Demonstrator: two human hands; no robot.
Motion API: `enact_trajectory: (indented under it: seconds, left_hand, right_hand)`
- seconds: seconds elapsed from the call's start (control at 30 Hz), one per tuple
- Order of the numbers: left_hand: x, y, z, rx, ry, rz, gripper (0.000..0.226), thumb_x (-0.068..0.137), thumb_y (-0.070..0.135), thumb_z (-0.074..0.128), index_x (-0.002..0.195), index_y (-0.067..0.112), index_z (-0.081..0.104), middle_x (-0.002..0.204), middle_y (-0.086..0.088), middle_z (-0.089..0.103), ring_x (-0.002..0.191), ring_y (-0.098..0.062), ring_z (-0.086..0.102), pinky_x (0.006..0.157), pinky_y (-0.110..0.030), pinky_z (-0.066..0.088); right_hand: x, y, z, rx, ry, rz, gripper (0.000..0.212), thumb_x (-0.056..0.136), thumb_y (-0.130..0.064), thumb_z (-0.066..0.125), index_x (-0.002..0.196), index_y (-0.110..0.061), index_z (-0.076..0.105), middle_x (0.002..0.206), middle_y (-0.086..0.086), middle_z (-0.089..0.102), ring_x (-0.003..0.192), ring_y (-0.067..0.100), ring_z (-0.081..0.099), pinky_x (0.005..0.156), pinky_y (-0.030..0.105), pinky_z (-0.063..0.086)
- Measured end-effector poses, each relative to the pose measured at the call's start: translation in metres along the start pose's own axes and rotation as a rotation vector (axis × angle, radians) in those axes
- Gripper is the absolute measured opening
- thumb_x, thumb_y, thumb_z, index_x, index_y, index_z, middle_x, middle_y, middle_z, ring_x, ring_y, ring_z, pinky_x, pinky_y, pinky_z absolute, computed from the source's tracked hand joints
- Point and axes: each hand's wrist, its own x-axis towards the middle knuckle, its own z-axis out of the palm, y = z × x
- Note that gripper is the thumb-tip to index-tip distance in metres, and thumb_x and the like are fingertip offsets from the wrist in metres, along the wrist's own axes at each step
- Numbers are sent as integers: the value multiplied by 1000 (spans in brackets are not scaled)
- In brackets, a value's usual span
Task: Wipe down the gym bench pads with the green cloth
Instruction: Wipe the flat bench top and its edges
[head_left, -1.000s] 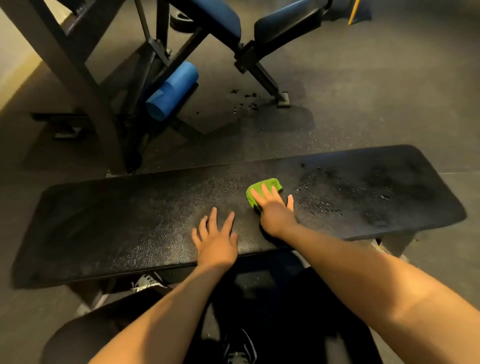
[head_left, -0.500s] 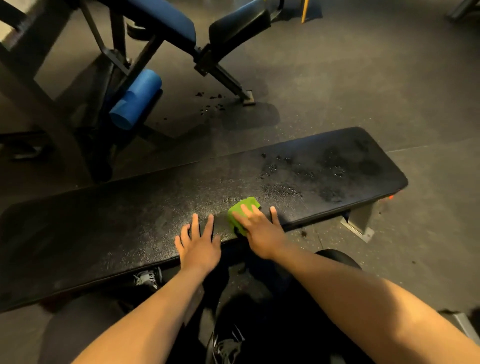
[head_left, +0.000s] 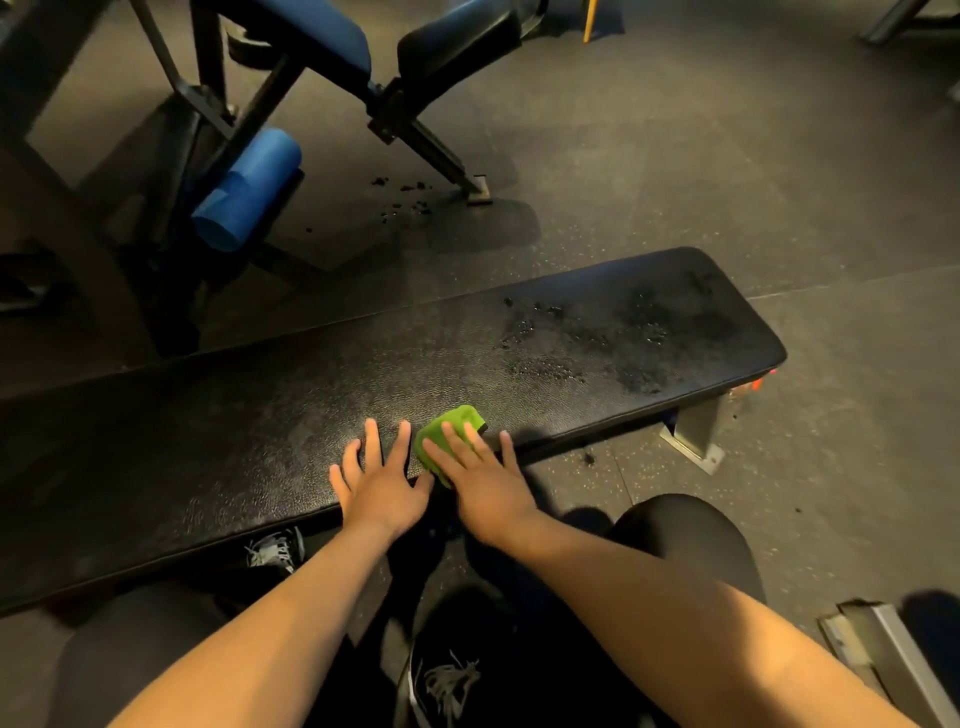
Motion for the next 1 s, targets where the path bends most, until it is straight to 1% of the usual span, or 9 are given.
enact_trajectory:
  seconds: [0.07, 0.17, 0.3, 0.43, 0.5, 0.63, 0.77, 0.87, 1.0]
  left_hand:
    - [0, -2, -2, 18, -1, 9, 74, 97, 63, 42, 156, 50, 1, 166, 6, -24, 153, -28, -15, 122, -52, -8]
    - [0, -3, -2, 33, 6, 18, 72, 98, 63, 41, 156, 50, 2, 166, 5, -23, 152, -30, -13, 122, -53, -6]
    - [0, 0, -1, 37, 5, 8, 73, 97, 62, 43, 156, 49, 3, 166, 4, -22, 152, -29, -13, 122, -53, -6]
    - [0, 6, -4, 4, -9, -25, 74, 95, 57, 50, 156, 50, 8, 167, 4, -21, 152, -29, -14, 122, -54, -5]
    - [-1, 8, -4, 12, -12, -32, 73, 96, 56, 50, 156, 51, 9, 167, 2, -19, 152, -30, -12, 122, -55, -2]
    - [-3, 13, -2, 48, 8, -39, 68, 100, 55, 44, 157, 49, 7, 168, -2, -15, 153, -34, -9, 121, -58, 3]
    - [-6, 13, -2, 120, 65, 13, 67, 101, 50, 45, 158, 42, 12, 168, -9, -5, 151, -39, 1, 122, -52, 6]
    - [-7, 17, 1, 181, 136, 129, 63, 102, 44, 45, 158, 34, 19, 168, -7, 6, 148, -38, 9, 120, -50, 15]
    - [-7, 29, 6, 182, 108, 137, 63, 103, 45, 43, 159, 28, 18, 168, -8, 4, 147, -37, 13, 116, -50, 24]
  right_hand:
    - [-4, 22, -11, -67, 13, -12, 77, 97, -10, 41, 155, -44, 5, 166, -6, -3, 153, 19, -5, 116, 58, -11]
    - [-13, 60, -27, -7, 23, 150, 70, 97, -8, 36, 154, -43, 18, 166, -6, 0, 153, 20, -3, 118, 56, -11]
    - [-10, 76, -32, -4, 23, 323, 76, 92, -3, 44, 155, -37, 18, 166, 4, 4, 152, 31, 7, 122, 46, 7]
    - [0, 31, -22, 42, 165, 231, 55, 97, -20, 48, 149, -28, 35, 145, 11, 41, 136, 36, 31, 110, 38, 31]
    - [2, 8, -15, 61, 179, 167, 54, 97, -23, 49, 149, -29, 36, 140, 9, 42, 132, 36, 34, 103, 40, 37]
    - [-1, 5, -7, 5, 132, 79, 59, 99, -23, 47, 154, -31, 27, 148, 8, 32, 135, 36, 29, 104, 41, 37]
    - [-11, 37, -15, 111, 161, 101, 53, 96, -18, 47, 146, -35, 42, 136, 8, 37, 123, 31, 36, 88, 42, 46]
    - [-20, 72, -15, 205, 285, 301, 62, 88, -8, 51, 145, -31, 41, 129, 10, 38, 113, 32, 39, 78, 36, 44]
    - [-13, 86, -14, 612, 482, 708, 47, 96, -36, 42, 141, -24, 42, 121, 12, 31, 104, 34, 47, 90, 32, 42]
